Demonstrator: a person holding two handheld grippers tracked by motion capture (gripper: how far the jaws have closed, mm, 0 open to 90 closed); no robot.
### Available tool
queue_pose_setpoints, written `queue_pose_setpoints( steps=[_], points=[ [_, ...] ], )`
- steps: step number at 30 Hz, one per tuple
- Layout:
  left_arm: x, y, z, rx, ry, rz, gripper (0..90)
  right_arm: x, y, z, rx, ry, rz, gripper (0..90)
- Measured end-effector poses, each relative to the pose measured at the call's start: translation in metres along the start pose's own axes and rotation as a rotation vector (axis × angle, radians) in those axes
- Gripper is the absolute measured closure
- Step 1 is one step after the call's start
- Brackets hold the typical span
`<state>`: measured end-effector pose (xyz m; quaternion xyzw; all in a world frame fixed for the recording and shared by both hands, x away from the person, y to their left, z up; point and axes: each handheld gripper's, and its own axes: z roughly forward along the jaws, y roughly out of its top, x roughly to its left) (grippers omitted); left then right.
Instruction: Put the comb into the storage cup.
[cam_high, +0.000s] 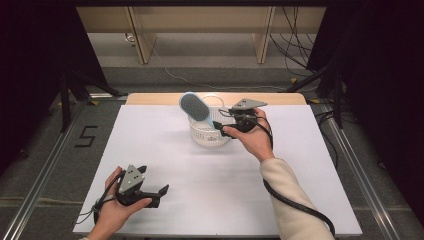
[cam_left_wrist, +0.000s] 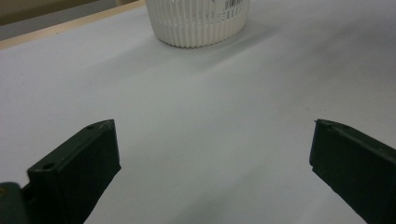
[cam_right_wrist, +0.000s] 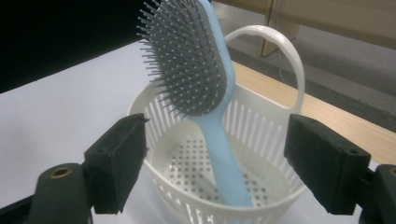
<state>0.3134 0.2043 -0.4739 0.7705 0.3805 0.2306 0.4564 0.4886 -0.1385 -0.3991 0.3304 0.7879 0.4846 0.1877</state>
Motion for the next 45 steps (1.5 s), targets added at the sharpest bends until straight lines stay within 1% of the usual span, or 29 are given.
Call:
queue_pose_setpoints(
  steps=[4,10,14,18,19,22,30,38,45],
  points=[
    [0.0,0.0,0.0,-0.006,0.003,-0.002,1.1,-0.004,-0.007,-0.008,-0.006,0.012,0.019,17.7],
    [0.0,0.0,0.0,-0.003,0.003,0.0,1.1,-0.008,-0.017,-0.019,-0.008,-0.002,0.026,16.6],
    [0.0,0.0,0.0,-0.004,0.009,-0.003,1.1,-0.011,-0.026,-0.026,-0.001,-0.002,0.033,16.1],
    [0.0,0.0,0.0,-0.006,0.007,-0.002,1.0,-0.014,-0.032,-0.034,-0.017,-0.016,0.049,16.0],
    [0.0,0.0,0.0,-0.008,0.009,-0.004,1.0,-0.015,-0.034,-0.036,-0.014,-0.013,0.053,16.0],
    [0.0,0.001,-0.001,-0.01,0.009,-0.006,0.9,-0.016,-0.037,-0.041,-0.029,-0.015,0.076,16.0],
    [0.0,0.001,0.0,-0.01,0.013,-0.003,0.8,-0.017,-0.046,-0.053,-0.046,-0.028,0.077,15.7],
    [0.001,0.001,-0.001,-0.01,0.015,0.001,0.7,-0.016,-0.055,-0.066,-0.044,-0.039,0.077,15.7],
    [0.0,0.001,0.0,-0.012,0.016,0.003,0.7,-0.014,-0.062,-0.079,-0.055,-0.039,0.073,15.5]
  ],
)
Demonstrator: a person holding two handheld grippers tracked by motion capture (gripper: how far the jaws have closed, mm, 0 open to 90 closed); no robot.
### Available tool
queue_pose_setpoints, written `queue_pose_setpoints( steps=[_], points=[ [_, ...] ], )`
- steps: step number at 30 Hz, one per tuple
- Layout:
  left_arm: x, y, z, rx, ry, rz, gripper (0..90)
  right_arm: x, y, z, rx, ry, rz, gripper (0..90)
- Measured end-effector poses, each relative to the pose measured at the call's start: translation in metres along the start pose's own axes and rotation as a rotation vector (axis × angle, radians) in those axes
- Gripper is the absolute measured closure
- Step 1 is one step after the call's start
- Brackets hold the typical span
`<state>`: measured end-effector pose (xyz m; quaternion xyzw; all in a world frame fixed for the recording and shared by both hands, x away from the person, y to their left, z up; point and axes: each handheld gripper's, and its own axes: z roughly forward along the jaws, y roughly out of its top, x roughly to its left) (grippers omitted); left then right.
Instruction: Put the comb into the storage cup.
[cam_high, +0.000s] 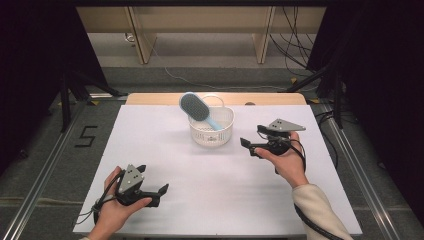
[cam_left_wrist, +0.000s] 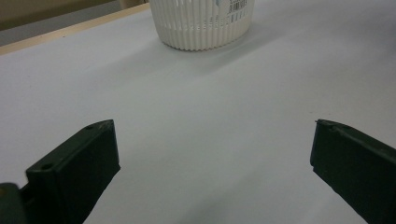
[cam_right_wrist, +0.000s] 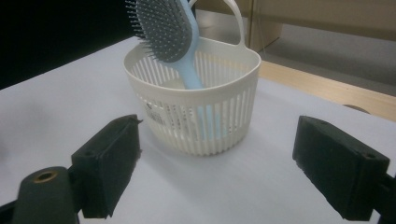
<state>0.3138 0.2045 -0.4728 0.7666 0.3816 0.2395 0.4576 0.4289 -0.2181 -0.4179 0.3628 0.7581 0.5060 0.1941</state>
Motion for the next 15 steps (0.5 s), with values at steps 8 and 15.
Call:
queue_pose_setpoints(
  steps=[8,15],
  points=[
    [0.0,0.0,0.0,-0.001,0.001,0.0,0.6,0.0,-0.01,-0.014,0.006,-0.007,-0.002,15.5],
    [0.0,0.0,0.0,-0.002,0.002,-0.001,0.6,-0.003,-0.02,-0.024,0.025,-0.019,-0.013,15.4]
  ],
)
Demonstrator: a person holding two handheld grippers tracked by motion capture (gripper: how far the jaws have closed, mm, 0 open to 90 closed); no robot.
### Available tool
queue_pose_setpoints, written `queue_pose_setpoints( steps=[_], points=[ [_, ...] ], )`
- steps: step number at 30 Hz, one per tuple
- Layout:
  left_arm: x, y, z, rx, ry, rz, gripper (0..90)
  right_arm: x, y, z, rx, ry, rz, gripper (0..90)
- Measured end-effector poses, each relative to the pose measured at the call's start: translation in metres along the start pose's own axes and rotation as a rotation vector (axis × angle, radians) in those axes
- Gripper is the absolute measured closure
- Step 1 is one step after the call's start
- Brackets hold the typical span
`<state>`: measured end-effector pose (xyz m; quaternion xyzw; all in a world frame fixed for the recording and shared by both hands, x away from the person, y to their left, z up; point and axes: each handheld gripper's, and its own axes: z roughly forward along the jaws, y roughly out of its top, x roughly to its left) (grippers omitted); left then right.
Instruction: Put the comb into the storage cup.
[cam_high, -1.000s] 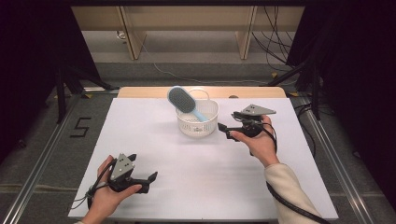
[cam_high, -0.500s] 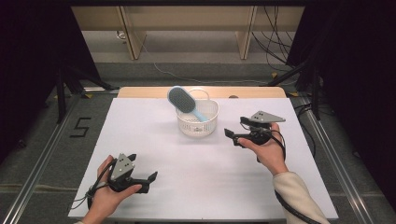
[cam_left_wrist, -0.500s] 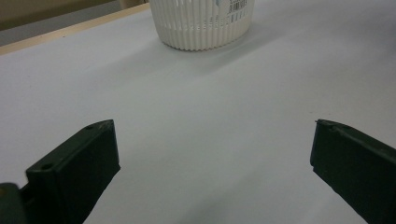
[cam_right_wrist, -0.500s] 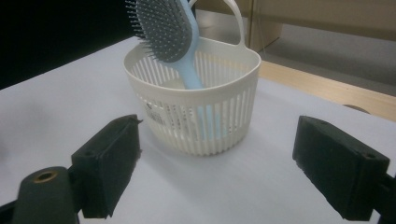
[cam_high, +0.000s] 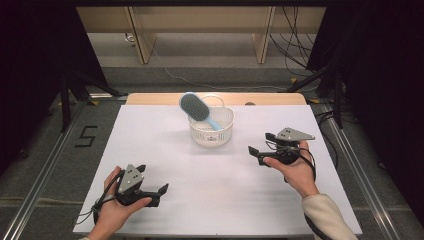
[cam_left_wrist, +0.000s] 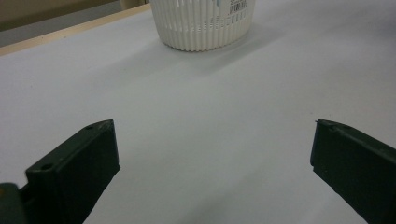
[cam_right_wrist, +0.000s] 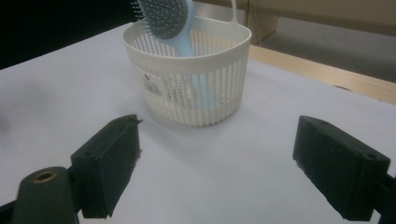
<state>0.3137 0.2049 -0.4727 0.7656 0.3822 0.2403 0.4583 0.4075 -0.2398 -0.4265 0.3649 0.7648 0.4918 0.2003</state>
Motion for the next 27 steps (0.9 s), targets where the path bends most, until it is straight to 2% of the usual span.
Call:
queue_pose_setpoints(
  steps=[17,21,27],
  points=[
    [0.001,0.0,0.0,-0.003,0.007,-0.001,0.5,0.003,-0.016,-0.025,-0.001,0.005,0.0,15.5],
    [0.001,0.0,-0.001,-0.003,0.007,-0.001,0.5,0.005,-0.021,-0.032,0.003,-0.001,-0.02,15.4],
    [0.001,0.0,-0.001,-0.003,0.008,-0.002,0.4,0.005,-0.029,-0.041,0.003,-0.002,-0.01,15.5]
  ],
)
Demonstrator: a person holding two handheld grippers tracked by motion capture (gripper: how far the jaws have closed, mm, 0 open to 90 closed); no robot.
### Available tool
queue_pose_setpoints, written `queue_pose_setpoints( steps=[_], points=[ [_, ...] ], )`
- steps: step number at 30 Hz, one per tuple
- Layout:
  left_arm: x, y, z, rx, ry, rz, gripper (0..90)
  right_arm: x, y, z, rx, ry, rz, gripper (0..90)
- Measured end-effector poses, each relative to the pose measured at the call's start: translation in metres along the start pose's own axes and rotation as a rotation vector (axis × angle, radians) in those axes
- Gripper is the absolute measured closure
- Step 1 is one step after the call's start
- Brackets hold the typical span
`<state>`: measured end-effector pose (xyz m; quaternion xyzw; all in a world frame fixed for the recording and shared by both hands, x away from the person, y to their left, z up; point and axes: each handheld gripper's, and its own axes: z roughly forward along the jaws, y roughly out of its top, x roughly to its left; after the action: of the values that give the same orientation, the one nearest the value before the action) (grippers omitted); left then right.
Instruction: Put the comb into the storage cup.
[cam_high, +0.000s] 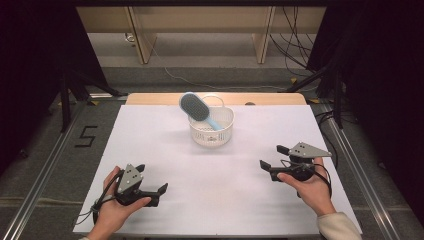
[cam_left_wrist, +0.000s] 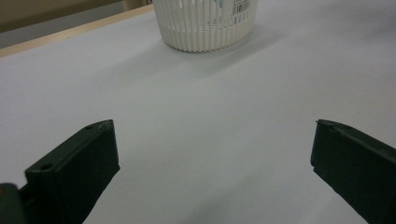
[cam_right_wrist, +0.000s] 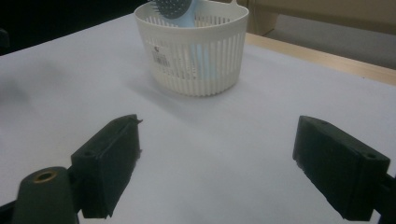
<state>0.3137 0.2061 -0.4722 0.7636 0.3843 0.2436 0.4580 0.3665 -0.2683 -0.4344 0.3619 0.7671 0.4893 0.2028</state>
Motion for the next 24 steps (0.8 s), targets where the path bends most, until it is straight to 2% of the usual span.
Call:
queue_pose_setpoints(
  steps=[13,24],
  points=[
    [0.002,-0.001,-0.001,0.005,0.007,-0.004,0.4,0.003,-0.017,-0.016,0.0,0.009,0.002,15.5],
    [0.001,-0.001,-0.001,0.004,0.006,-0.003,0.3,0.006,-0.027,-0.025,-0.008,0.011,-0.014,15.6]
  ],
)
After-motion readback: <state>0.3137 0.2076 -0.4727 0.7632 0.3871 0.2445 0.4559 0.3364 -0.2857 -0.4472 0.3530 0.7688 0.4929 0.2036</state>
